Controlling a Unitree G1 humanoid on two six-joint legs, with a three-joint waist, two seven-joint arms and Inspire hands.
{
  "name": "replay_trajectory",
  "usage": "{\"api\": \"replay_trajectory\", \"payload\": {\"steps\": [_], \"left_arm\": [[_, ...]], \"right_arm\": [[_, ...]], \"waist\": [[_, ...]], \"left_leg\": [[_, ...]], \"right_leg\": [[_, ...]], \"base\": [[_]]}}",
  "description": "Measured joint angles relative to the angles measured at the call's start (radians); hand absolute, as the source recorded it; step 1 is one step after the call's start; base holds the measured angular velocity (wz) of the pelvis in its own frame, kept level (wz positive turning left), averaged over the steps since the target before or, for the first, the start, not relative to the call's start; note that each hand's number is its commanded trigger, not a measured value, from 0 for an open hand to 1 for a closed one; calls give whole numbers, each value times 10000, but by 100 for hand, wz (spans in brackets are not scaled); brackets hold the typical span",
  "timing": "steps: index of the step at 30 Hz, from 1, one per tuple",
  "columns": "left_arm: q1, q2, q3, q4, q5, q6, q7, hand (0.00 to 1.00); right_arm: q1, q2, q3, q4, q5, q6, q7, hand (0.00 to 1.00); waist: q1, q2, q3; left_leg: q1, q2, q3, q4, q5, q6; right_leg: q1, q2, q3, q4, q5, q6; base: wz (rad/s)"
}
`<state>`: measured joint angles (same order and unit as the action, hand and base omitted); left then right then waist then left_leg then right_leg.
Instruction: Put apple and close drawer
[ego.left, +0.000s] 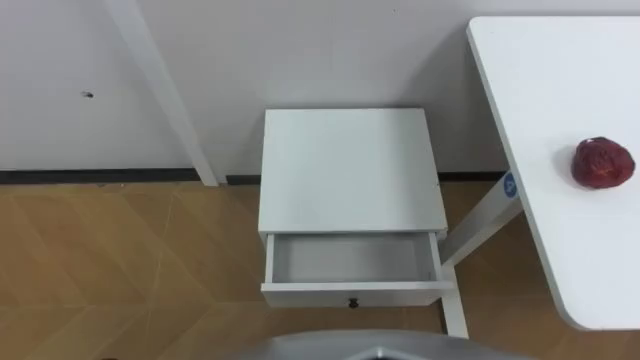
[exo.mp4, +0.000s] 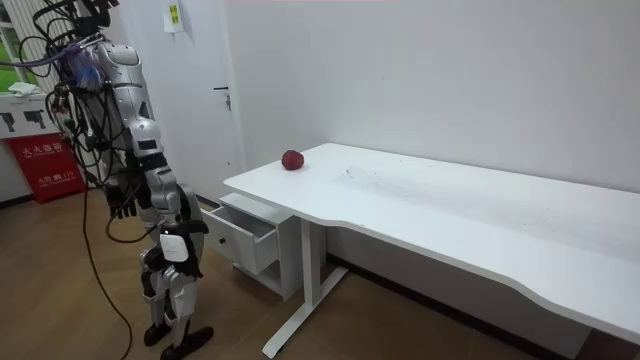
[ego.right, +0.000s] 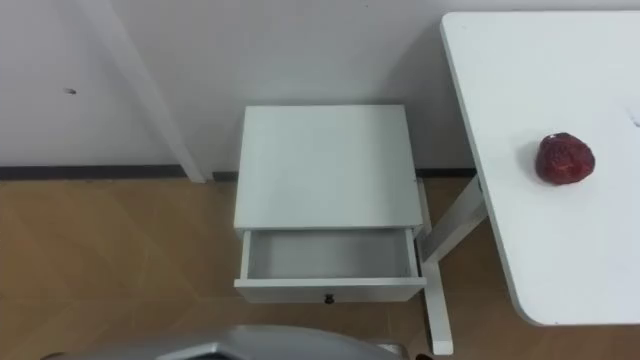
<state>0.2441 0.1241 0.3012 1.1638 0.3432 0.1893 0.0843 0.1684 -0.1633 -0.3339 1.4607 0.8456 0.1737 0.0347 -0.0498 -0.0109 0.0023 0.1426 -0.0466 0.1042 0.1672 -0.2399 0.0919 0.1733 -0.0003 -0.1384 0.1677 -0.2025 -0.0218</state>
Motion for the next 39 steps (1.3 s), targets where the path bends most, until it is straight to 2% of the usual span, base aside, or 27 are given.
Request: {"api": "replay_trajectory", "payload": {"steps": [9,11,15,19,24,27,32,36,39], "left_arm": [[68,-139,2,5,-16,11,-15,0],[68,-134,39,-11,-19,2,-8,0],[-49,-117,183,-55,-70,-181,16,0],[-17,77,184,-74,-376,-356,189,0],[69,249,187,-293,-370,-482,399,0],[104,356,186,-414,-377,-522,402,0],[124,502,184,-669,-570,-593,425,0],[158,536,101,-987,-564,-667,423,0],[169,540,105,-1435,-561,-704,418,0]], "right_arm": [[-107,2,-61,-14,604,1,-155,0],[-124,22,-281,-128,931,1,-365,0],[-142,29,-1316,-585,2137,-161,-859,0],[-377,5,-2526,-835,3728,-549,-1335,0],[-512,-7,-3562,-1483,5075,-931,-2202,0],[-497,-10,-3649,-1978,5263,-1218,-2739,0],[-547,-54,-3940,-3015,5653,-1591,-3595,0],[-613,-76,-4048,-4299,5899,-1967,-4753,0],[-606,-84,-4058,-5319,5907,-2370,-5534,0]], "waist": [[-16,-2,-2],[-20,-15,-11],[-197,-42,-29],[-501,-60,-28],[-637,-115,-49],[-671,-198,-88],[-827,-285,-89],[-865,-312,-94],[-882,-354,-74]], "left_leg": [[-19,5,26,5,-1,0],[-29,6,31,8,-1,0],[-92,6,32,56,1,0],[-150,7,89,61,5,-1],[-187,19,256,34,5,-2],[-286,28,336,42,5,-2],[-317,37,440,9,5,-2],[-435,50,582,95,7,1],[-542,52,583,127,8,2]], "right_leg": [[-13,4,-11,2,1,0],[-40,0,-9,4,1,1],[-75,-65,-2,7,1,1],[-149,-68,11,12,1,1],[-184,-9,27,22,1,2],[-306,3,140,28,2,3],[-379,21,304,25,7,11],[-530,22,399,50,20,34],[-619,24,405,51,29,49]], "base": [[0],[0],[0],[-3],[-9],[-8],[-8],[-10],[0]]}}
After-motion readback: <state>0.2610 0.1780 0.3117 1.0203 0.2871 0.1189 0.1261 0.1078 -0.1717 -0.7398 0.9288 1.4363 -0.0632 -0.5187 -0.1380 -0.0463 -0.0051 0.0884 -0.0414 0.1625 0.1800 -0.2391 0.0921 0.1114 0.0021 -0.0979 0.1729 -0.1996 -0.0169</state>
